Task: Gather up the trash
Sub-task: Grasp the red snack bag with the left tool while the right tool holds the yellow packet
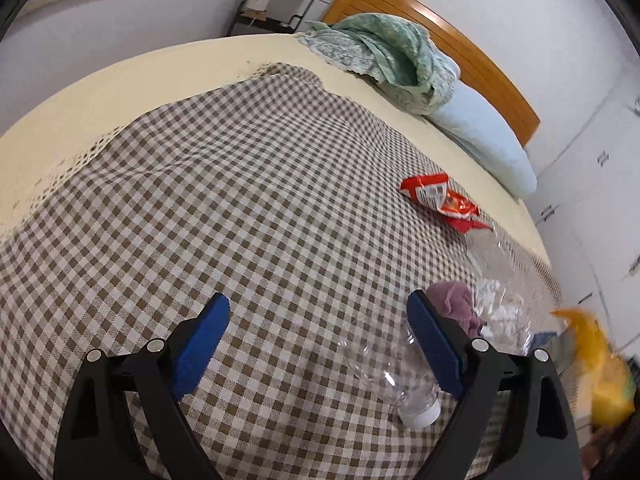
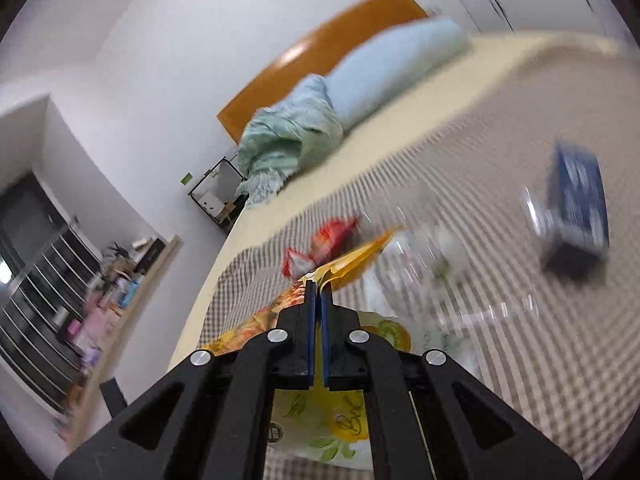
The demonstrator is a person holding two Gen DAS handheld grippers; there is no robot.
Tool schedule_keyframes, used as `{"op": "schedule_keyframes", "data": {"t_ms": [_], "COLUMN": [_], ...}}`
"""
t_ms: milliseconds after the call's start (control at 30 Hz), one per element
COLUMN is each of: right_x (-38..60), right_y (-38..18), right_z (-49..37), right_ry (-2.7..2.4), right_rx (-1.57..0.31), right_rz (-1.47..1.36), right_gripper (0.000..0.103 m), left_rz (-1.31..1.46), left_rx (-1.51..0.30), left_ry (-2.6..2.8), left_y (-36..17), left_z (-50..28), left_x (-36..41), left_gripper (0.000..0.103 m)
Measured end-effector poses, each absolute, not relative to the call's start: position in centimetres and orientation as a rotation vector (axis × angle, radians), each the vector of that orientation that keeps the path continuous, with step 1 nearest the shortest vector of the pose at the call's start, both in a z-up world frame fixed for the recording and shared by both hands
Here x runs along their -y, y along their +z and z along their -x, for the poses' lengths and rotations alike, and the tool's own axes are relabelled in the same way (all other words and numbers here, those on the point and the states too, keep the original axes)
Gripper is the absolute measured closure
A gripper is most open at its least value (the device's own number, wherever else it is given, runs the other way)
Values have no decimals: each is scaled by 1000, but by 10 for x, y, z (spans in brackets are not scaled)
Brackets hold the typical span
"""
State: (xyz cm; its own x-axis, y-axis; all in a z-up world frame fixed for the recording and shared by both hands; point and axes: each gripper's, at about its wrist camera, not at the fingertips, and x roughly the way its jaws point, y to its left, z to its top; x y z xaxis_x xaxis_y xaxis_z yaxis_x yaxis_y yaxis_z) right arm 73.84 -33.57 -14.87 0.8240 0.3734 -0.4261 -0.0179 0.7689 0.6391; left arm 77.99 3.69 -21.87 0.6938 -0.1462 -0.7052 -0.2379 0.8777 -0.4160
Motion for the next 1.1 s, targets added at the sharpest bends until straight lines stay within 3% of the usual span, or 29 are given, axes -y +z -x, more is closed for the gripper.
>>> {"op": "schedule_keyframes", "data": {"t_ms": [133, 400, 500, 667, 867, 900, 967, 1033, 1100], "right_x": [370, 418, 428, 456, 456, 455, 454, 451, 448], "right_y": [-195, -212, -223, -224, -224, -225, -226, -225, -225], "right_z": [-726, -721, -716, -703, -711, -715, -715, -716, -717], "right_ry": [178, 107, 112, 54, 26, 29, 37, 38, 45], "right_rx": [-596, -634, -657, -632, -627, -629, -632, -636, -641], "right_rz": [-810, -830, -838, -814, -776, -779, -786, -774, -772], "right_gripper": [101, 101, 101, 101, 101, 101, 101, 101, 101], "left_rz": [408, 351, 18, -356, -765, -808, -845, -827, -766], "left_rx": [-799, -762, -901, -827, -857, -870, -893, -949, -944], "left_ry": [76, 74, -76, -319, -363, -362, -367, -405, -401], "left_y": [-221, -194, -179, -164, -223, -234, -243, -244, -229], "left_z": [-779, -795, -861, -954, -1034, -1040, -1039, -1031, -1024], "left_x": [-25, -28, 6, 80, 154, 159, 159, 151, 139], "left_gripper": [16, 16, 16, 16, 16, 18, 74, 83, 84]}}
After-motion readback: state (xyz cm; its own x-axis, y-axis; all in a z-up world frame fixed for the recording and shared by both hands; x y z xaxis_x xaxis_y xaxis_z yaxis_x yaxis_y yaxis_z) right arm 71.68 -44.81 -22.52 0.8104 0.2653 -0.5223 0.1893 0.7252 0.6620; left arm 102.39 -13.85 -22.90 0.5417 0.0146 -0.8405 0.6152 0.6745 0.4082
